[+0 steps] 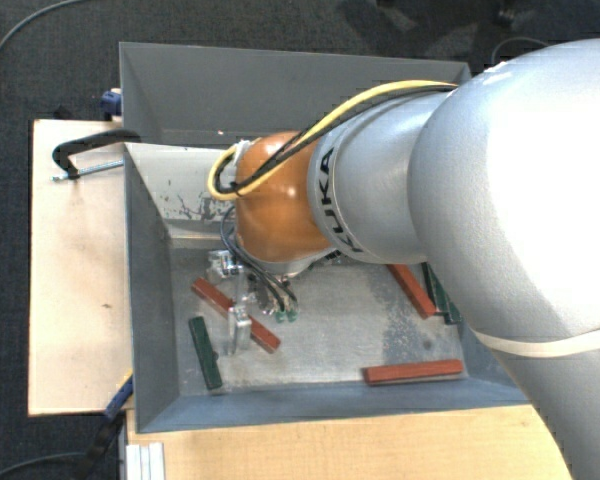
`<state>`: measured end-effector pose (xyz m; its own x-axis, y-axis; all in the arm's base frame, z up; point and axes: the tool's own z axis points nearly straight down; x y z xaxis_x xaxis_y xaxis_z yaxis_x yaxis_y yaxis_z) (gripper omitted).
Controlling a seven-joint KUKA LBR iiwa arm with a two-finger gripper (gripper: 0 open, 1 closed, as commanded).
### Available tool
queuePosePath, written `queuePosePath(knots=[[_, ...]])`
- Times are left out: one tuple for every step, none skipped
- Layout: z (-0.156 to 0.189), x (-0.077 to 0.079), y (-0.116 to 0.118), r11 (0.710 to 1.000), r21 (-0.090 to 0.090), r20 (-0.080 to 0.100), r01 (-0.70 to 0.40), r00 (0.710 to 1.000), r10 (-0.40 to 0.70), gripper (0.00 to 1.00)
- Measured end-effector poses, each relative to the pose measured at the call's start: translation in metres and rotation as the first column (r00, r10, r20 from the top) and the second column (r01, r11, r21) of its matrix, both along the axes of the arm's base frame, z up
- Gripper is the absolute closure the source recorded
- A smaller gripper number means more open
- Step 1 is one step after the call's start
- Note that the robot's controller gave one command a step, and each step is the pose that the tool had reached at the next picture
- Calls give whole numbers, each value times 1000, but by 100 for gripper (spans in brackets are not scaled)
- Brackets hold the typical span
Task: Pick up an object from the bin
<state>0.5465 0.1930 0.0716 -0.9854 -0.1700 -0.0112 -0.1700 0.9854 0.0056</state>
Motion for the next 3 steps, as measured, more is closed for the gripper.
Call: queuePosePath(knots=[[0, 24, -40, 998, -5, -3, 66, 998, -66, 0], [-1, 23, -38, 998, -5, -5, 62, 998, -62, 100], [173, 50, -56, 992, -1, 6, 124, 992, -124, 100]])
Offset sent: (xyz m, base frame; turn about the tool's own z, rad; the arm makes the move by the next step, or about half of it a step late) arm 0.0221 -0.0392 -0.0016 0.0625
